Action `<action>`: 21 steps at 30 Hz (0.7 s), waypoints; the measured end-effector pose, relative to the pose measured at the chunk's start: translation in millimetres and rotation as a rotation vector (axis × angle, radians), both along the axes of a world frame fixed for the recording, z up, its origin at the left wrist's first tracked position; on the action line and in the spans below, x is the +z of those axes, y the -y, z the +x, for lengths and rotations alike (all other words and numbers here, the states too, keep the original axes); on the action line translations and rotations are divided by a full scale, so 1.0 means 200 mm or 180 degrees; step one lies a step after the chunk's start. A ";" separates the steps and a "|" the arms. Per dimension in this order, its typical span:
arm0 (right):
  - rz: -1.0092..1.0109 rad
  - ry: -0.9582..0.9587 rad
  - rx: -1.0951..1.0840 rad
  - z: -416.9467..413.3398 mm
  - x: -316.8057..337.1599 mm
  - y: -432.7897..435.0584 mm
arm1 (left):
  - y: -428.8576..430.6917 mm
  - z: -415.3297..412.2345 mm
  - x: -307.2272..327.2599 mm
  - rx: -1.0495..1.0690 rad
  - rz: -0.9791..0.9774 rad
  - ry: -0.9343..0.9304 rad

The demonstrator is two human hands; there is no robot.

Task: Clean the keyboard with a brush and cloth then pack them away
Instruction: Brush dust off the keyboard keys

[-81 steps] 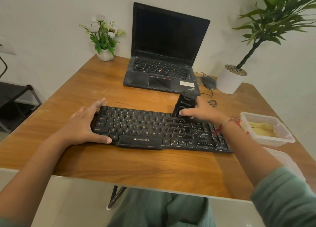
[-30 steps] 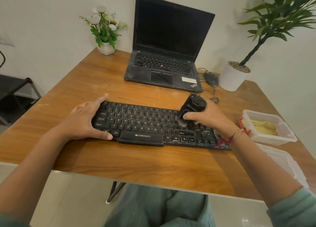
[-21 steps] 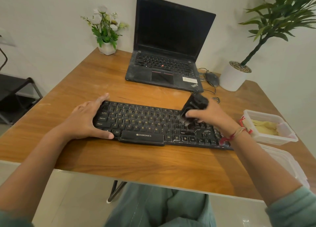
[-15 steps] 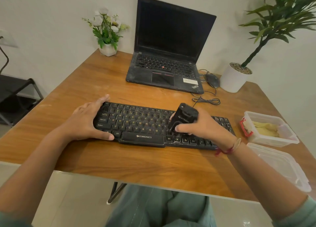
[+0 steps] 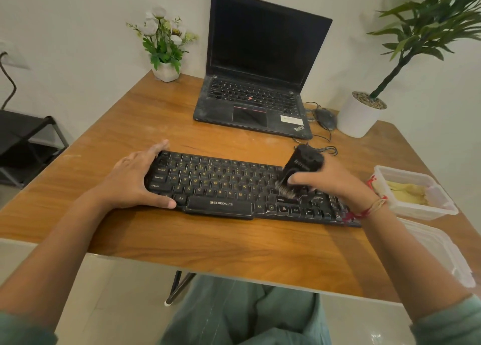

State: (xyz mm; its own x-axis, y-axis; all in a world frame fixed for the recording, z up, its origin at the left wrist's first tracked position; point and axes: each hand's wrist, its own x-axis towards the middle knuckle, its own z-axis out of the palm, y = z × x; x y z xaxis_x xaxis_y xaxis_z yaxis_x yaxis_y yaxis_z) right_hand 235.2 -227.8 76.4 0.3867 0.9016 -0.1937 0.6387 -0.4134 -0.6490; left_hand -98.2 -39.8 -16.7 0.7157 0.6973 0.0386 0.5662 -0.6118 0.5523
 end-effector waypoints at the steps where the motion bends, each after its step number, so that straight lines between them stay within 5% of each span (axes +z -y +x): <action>1: 0.0174 0.0316 -0.0243 0.01 0.00 0.00 | 0.00 0.00 0.00 0.0010 -0.0001 0.0000; 7: -0.0164 -0.0131 0.0474 -0.10 -0.05 0.05 | 0.01 0.01 0.01 0.0048 -0.0033 -0.0028; 11: 0.0253 0.0513 -0.0401 0.02 -0.01 0.03 | 0.01 0.00 0.01 0.0049 -0.0054 -0.0029; 16: -0.0284 0.0157 0.0468 -0.11 -0.04 0.08 | 0.01 0.00 0.01 0.0055 -0.0034 -0.0053; 21: 0.0164 0.0729 -0.0296 -0.02 -0.02 0.05 | 0.01 0.00 0.02 0.0083 -0.0014 -0.0054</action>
State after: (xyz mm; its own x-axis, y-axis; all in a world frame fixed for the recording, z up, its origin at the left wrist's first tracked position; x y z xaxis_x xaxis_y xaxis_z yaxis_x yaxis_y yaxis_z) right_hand 231.0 -238.8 72.5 0.4971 0.8665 -0.0463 0.7322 -0.4475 -0.5134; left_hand -97.4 -42.4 -13.5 0.6979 0.7158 0.0235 0.5913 -0.5944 0.5450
